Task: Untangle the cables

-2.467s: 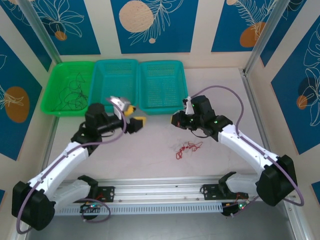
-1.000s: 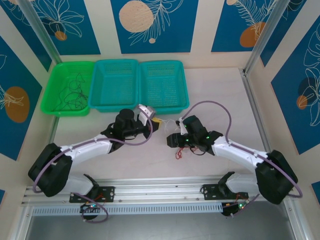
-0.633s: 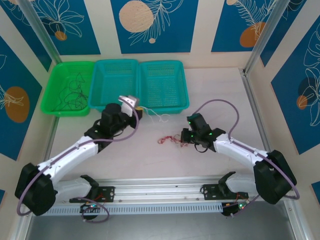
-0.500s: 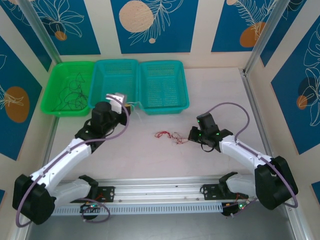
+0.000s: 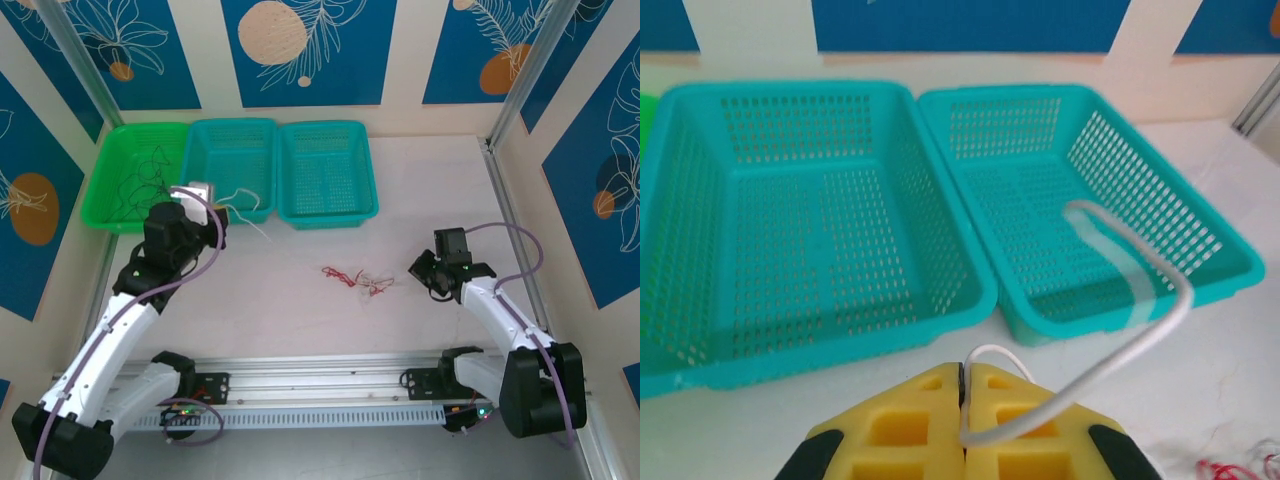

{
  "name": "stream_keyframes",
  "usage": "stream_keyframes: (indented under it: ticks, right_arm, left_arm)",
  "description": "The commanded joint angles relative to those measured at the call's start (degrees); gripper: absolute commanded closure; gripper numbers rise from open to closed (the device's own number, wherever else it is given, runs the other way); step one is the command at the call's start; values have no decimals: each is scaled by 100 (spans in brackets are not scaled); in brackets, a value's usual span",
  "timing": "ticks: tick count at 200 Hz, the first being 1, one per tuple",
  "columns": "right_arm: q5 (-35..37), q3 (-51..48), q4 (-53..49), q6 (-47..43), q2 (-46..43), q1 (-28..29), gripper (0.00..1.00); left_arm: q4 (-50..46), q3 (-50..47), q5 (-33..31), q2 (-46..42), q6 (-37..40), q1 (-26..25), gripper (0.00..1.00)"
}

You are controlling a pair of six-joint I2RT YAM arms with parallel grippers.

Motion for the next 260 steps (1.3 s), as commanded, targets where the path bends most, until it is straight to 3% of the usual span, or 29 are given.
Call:
stream_keyframes:
  ticks: [1,15,30,67,97,154,209,220,237,248,260]
  right_arm:
    - [207,111,-467,104,29,-169,100]
    - [137,-3,-545,231,-90,-551,100]
    - [12,-154,-560,238,-300,-948,100]
    - [-534,-217,-333,-149,-675,-1188,100]
    - [-925,-112,-362,-162,-775,-1149,100]
    - [-1320,263,-732,-207,-1214,-853,100]
    - [-1374,546,-1169,-102,-1593,-672,100]
    - [-1365,589,-1241,-90,-1623,-646,100]
    - [-1349,645,-1308,-78,-1658,-579,100]
    - [-1337,664,-1326,-56,-1669,-543,100]
    - [-1330,681,-1310,-33,-1670,-496,100]
  left_arm:
    - [-472,756,-577,-27,407,80,100]
    - [-971,1199,-1204,165,609,230,100]
    - [-1173,1516,-1403,275,730,453,100]
    - [-804,2192,-642,560,820,703,100]
    - [-586,2948,-606,1234,1063,857,100]
    - [-402,4337,461,3335,774,1428,100]
    - [-420,5138,704,5066,508,1615,100]
    - [-542,5244,713,5313,468,1624,84]
    - [-579,5210,735,5450,369,1635,51]
    - [-505,5087,742,5380,305,1632,42]
    - [-361,4921,774,5215,259,1633,37]
